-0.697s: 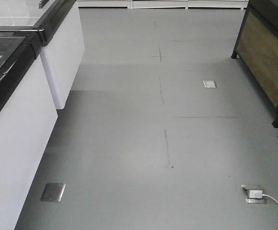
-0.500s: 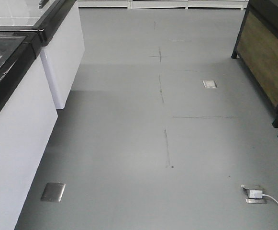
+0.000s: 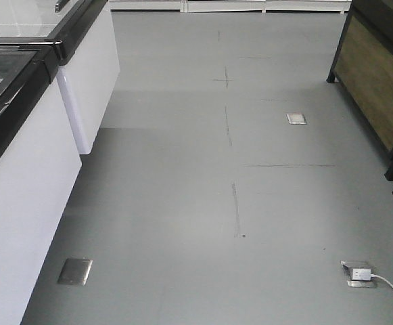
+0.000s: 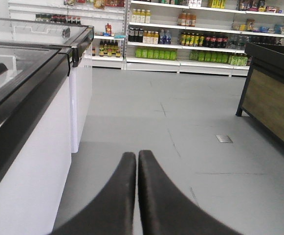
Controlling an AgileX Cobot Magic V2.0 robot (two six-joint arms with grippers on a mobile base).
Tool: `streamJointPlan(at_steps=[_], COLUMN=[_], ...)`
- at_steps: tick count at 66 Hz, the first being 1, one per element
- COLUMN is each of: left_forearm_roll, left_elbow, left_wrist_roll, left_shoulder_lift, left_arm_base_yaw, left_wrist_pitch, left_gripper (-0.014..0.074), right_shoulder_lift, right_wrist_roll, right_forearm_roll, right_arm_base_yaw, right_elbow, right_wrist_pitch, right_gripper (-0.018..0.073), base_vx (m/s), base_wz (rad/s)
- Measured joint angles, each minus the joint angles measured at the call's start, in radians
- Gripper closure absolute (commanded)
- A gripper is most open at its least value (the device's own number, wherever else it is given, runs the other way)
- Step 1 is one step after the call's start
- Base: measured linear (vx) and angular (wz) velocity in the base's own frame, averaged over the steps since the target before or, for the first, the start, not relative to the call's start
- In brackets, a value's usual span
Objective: Left arm holds basket, right arm returns cookies
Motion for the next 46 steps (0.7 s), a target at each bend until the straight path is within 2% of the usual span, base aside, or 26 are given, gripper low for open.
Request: streamJointPlan(at_steps=[32, 46], left_forearm_roll=[0.007, 0.007], left_elbow=[0.000, -0.003], left_wrist_roll=[0.007, 0.007], left_shoulder_lift=[0.000, 0.000], left_arm_base_yaw=[0.000, 0.000], left_wrist_pitch=[-0.027, -0.090], left_gripper=[0.0602, 0.0602], right_shoulder_lift=[0.000, 0.000], right_wrist_roll=[0.000, 0.000], right_forearm_roll=[0.000, 0.000], right_arm_base_yaw=[0.000, 0.000], right_elbow=[0.000, 0.000], right_wrist_pitch=[0.000, 0.000], right_gripper=[0.0562, 0.0562], base_vx=[0.00, 0.00], base_wz=[0.00, 0.00])
